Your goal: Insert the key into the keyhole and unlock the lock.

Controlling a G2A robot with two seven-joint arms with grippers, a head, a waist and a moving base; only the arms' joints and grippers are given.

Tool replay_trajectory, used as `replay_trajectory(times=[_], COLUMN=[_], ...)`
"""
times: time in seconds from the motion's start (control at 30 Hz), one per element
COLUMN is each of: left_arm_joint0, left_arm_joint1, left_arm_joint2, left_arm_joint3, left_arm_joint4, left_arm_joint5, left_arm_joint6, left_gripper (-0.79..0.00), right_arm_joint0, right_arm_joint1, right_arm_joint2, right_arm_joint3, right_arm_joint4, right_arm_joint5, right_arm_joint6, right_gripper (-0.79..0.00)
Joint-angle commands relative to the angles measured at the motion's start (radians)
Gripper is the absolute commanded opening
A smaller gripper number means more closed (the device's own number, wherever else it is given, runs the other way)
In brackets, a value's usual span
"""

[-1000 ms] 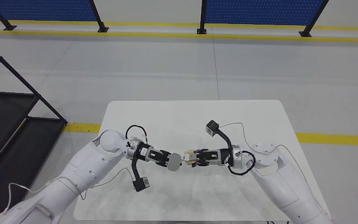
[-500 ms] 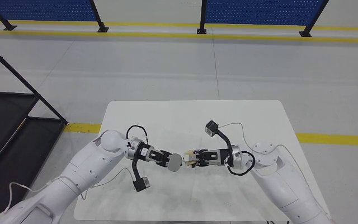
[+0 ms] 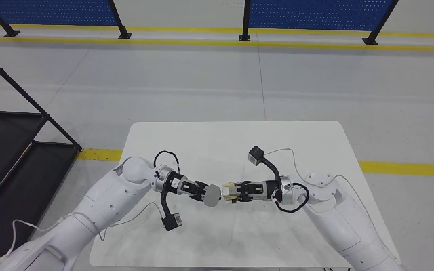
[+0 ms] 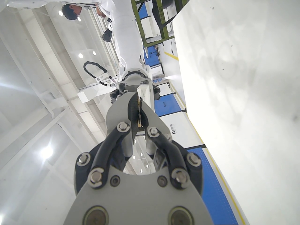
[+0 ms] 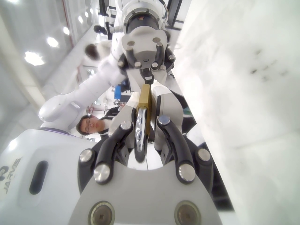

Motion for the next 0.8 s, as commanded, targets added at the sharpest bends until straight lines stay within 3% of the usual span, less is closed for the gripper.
replay_trajectory(times=[0.0,0.67,0.77], left_arm_joint0=[-0.001,-0.004,-0.003], left_arm_joint1=[-0.001,-0.005,-0.006], left_arm_joint2=[0.001,0.005,0.004], left_arm_joint3=[0.000,0.006,0.007], left_arm_joint4=[-0.002,-0.006,-0.008], left_arm_joint5=[0.000,0.000,0.000], left_arm_joint6=[0.000,0.000,-0.001], left_gripper=[-0.785,-0.785,-0.606], right_arm_joint0=[0.000,0.002,0.000], right_arm_joint1=[0.000,-0.002,-0.002], right_arm_joint2=[-0.001,-0.007,-0.006], right_arm_joint3=[0.000,0.005,0.007], right_arm_joint4=[-0.001,0.002,0.006], right_arm_joint5=[0.001,0.001,-0.003], right_arm_joint6=[0.001,-0.001,-0.002], right_gripper=[-0.785,-0.785,-0.785])
